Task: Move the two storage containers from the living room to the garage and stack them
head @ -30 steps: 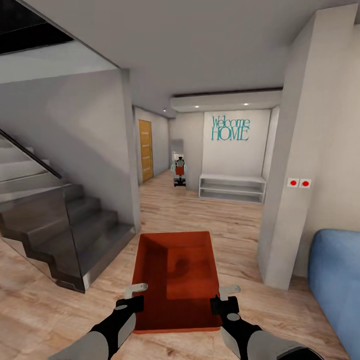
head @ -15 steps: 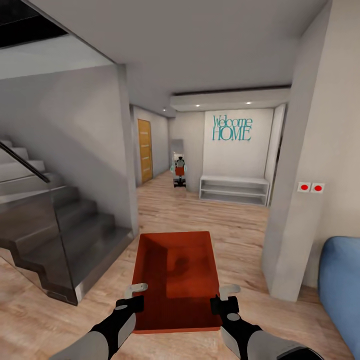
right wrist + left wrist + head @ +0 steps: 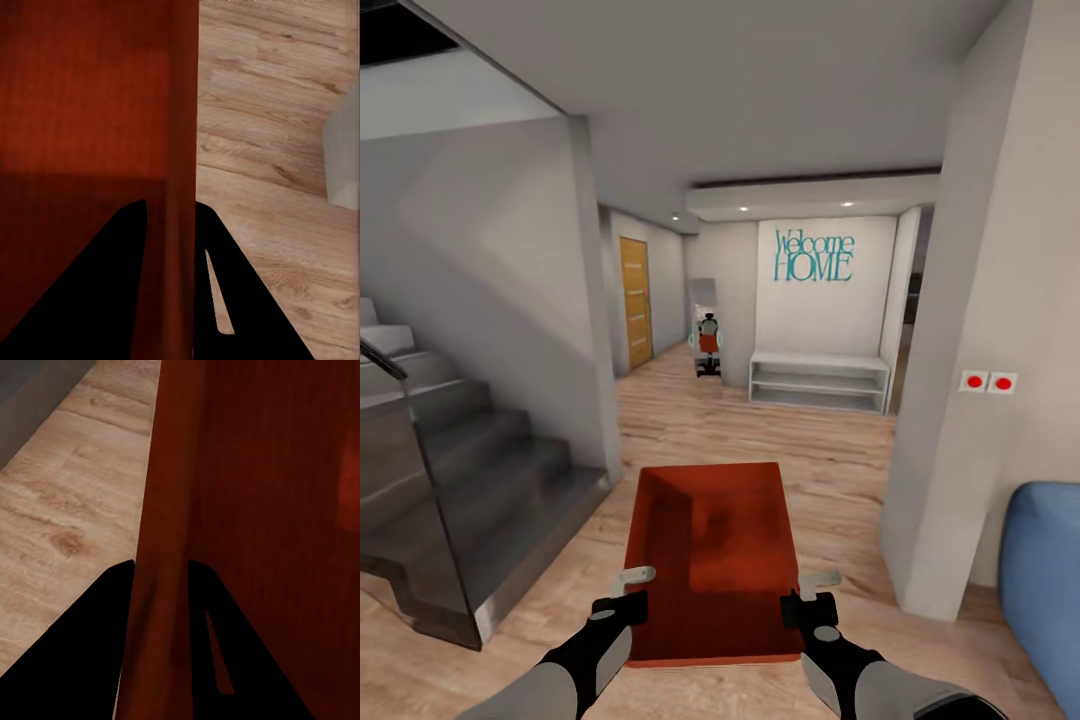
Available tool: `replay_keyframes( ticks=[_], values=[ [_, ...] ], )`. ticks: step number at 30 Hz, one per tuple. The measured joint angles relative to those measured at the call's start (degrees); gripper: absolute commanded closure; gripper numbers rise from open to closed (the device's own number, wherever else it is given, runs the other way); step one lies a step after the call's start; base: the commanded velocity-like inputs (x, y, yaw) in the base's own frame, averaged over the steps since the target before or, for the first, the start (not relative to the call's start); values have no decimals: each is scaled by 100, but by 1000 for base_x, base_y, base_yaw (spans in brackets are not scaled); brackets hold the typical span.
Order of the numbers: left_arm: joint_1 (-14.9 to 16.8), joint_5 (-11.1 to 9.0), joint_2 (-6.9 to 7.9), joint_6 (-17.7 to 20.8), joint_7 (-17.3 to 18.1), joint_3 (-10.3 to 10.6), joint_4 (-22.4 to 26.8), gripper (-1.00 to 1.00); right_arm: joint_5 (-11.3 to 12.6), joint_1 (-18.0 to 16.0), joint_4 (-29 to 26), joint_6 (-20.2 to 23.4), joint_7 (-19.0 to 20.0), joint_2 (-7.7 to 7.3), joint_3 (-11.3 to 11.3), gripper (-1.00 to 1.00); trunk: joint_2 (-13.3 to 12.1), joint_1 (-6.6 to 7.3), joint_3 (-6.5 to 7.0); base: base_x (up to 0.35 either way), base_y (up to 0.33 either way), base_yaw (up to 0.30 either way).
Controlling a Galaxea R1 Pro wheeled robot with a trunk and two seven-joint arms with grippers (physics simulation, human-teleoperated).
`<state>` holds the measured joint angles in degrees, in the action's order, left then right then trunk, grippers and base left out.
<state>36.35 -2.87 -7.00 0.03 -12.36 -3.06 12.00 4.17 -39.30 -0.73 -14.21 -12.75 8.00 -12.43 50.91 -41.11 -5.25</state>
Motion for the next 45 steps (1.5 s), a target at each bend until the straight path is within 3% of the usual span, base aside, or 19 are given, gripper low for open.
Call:
replay_keyframes(
  ticks=[45],
  values=[
    [0, -9, 3, -3, 1, 0, 1, 100, 16, -21, 34, -13, -1, 7, -21, 100, 0, 0, 0, 326, 0, -1]
  ],
)
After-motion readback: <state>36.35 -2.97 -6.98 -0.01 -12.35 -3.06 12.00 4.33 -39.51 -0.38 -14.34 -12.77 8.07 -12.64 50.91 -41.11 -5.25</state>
